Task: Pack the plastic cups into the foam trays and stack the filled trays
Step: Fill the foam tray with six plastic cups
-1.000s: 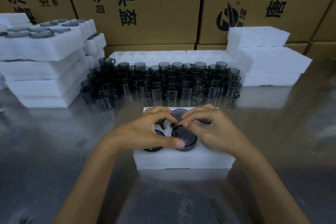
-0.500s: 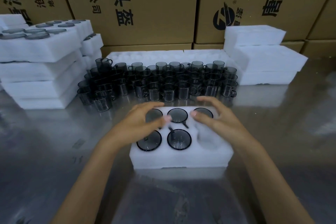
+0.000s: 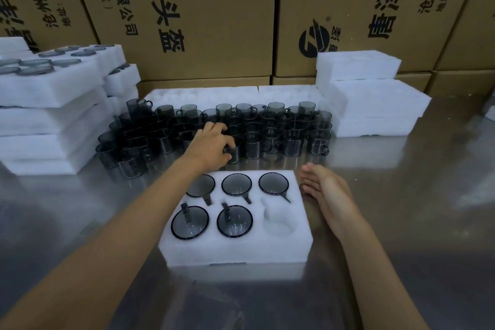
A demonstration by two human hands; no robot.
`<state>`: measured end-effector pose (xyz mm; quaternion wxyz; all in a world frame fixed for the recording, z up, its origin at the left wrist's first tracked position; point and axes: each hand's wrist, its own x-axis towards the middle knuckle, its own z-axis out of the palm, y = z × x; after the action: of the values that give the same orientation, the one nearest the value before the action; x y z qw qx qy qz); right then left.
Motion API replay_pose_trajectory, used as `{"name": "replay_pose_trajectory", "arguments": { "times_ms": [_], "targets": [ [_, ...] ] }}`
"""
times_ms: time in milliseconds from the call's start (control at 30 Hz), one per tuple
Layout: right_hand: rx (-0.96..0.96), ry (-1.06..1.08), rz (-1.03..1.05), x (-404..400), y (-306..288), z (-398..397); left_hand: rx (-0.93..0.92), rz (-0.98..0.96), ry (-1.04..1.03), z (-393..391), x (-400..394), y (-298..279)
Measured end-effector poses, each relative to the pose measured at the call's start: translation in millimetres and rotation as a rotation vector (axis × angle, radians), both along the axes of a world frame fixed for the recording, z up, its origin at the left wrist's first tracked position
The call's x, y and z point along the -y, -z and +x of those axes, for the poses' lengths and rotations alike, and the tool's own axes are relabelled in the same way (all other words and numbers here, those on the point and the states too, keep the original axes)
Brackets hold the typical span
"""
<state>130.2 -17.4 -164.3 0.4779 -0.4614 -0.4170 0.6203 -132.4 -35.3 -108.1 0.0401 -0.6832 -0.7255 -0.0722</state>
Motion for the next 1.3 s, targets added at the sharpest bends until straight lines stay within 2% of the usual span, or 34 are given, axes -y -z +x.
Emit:
{"name": "replay_pose_trajectory", "arguments": {
  "times_ms": [100, 167, 300, 367, 467, 567, 667, 800, 867, 933, 1033, 1200, 1300],
  "targets": [
    [0.041, -0.023, 0.004, 2, -3, 4, 0.138, 0.037, 0.017, -4, 9, 3],
    [0.108, 0.007, 0.072, 7, -9, 6, 0.302, 0.077, 0.063, -3, 21, 2],
    [0.356, 0.017, 0.475, 24, -27, -1, 0.577, 0.202, 0.188, 15, 50, -7],
    [0.362, -0.092, 0.617, 39, -34, -10, 0.571, 0.278, 0.258, 30, 64, -11],
    [0.367, -0.249, 0.731, 57, -44, -22, 0.455, 0.424, 0.344, 53, 85, -11],
    [0.407, -0.240, 0.833, 64, -47, -25, 0.457, 0.547, 0.385, 68, 101, -9],
    [0.511, -0.194, 0.927, 63, -46, -25, 0.476, 0.628, 0.339, 77, 110, -8],
    [0.541, -0.107, 1.053, 63, -46, -28, 0.632, 0.635, 0.358, 80, 116, -5],
    [0.555, -0.066, 1.105, 63, -46, -29, 0.790, 0.613, 0.372, 79, 117, -4],
    [0.565, -0.058, 1.117, 65, -47, -30, 0.901, 0.574, 0.366, 76, 117, -5],
    [0.585, -0.147, 1.086, 68, -49, -29, 0.851, 0.478, 0.349, 74, 118, -7],
    [0.506, -0.551, 0.734, 62, -68, 3, 0.900, 0.258, 0.354, 76, 122, -11],
    [0.582, -0.715, 0.620, 57, -72, 25, 0.882, 0.135, 0.327, 79, 124, -11]
  ]
}}
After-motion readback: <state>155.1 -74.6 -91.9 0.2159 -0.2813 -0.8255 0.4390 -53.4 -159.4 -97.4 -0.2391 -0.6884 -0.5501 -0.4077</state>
